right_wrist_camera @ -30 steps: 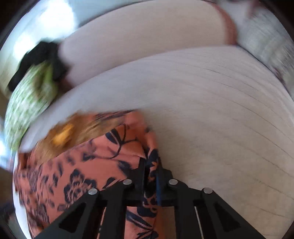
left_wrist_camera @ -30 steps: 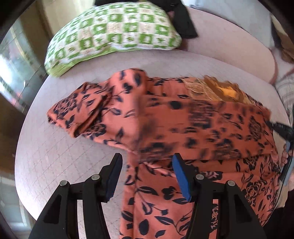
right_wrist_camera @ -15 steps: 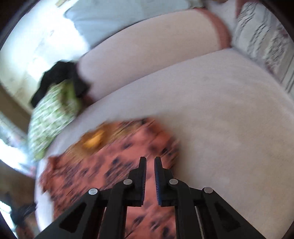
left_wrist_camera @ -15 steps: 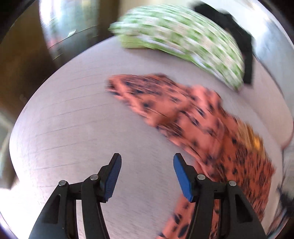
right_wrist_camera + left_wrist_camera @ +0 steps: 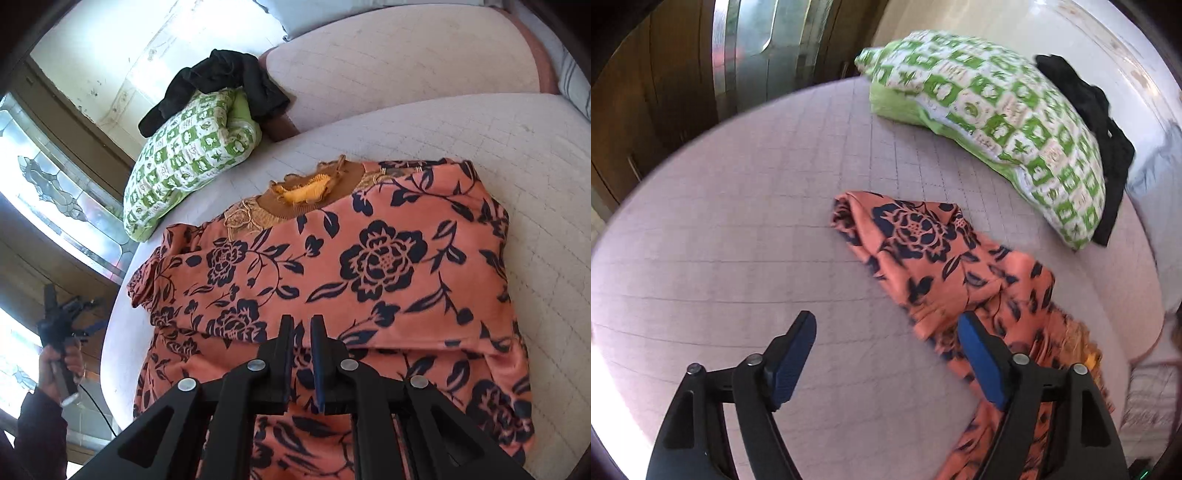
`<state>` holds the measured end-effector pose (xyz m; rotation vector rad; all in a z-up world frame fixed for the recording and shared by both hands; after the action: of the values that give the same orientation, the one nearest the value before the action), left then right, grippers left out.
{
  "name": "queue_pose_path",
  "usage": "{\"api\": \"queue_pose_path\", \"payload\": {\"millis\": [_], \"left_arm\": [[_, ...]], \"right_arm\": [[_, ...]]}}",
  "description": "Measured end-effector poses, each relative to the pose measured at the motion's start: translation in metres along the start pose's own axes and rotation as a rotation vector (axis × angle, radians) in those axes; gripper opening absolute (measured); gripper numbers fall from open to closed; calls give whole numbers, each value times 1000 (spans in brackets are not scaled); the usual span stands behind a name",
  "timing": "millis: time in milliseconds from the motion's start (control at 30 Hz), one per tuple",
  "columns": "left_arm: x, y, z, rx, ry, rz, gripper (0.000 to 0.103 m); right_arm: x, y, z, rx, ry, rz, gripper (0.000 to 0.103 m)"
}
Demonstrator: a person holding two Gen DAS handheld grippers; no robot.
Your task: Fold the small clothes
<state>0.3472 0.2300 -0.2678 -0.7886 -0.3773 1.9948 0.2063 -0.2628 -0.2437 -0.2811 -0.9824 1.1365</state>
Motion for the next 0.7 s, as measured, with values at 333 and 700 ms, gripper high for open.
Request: {"api": "queue_pose_path", "payload": {"millis": [333,700], "left_arm": [[-25,16,-52,117,90,89,24],[-26,17,-60,120,92,134,16]], "right_arm": [[-21,-14,-1,-42,-11,-91,85],[-25,-10,-18,1,39,-66,50]]}}
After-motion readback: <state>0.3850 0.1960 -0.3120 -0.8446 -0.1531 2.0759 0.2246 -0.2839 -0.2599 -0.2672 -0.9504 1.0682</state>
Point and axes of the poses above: each gripper's, at about its wrist camera, not at the fingertips, and z roughly against the way its jaws point, x to its left, y to its underside, the point moved 4 cm from there along -z, roughly the way its jaws point, and after that the axes turned 13 degrees about -x, right-handed, at the moved point
